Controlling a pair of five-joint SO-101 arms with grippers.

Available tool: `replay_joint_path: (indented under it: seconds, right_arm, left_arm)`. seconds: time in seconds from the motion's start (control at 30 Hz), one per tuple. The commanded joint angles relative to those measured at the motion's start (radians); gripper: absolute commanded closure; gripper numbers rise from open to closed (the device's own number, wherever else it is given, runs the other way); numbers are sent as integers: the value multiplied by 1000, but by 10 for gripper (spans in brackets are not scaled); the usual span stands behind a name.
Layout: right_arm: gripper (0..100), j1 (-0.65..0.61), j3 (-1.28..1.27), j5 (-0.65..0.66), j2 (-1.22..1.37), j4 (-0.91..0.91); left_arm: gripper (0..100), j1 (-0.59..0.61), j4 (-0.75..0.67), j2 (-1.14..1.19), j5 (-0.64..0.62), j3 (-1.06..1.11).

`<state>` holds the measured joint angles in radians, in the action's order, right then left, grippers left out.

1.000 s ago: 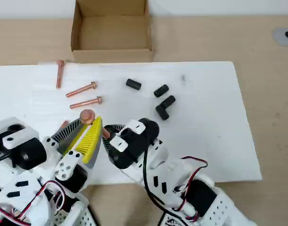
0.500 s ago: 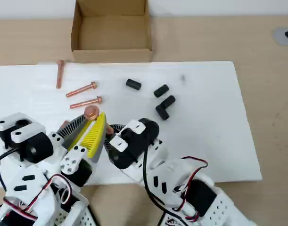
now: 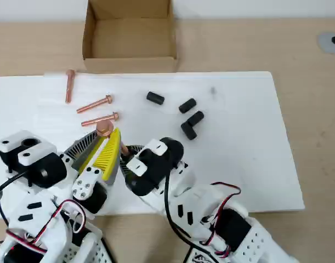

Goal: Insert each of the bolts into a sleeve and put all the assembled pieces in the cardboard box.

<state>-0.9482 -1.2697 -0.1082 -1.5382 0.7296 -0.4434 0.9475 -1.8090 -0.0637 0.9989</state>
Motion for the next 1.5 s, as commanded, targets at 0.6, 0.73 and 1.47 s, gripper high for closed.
replay_joint_path:
  seconds: [0.6,0.73,1.47]
  right_arm:
    - [988,-13,25,-9,-21,-21]
    - [988,-13,24,-5,-21,-21]
    - [988,-13,24,-5,-13,-18]
  left_arm:
    - [992,-29,-15,-1,-29,32]
    - [948,-31,23,-1,-35,26]
    - [802,-29,273,7,-173,-91]
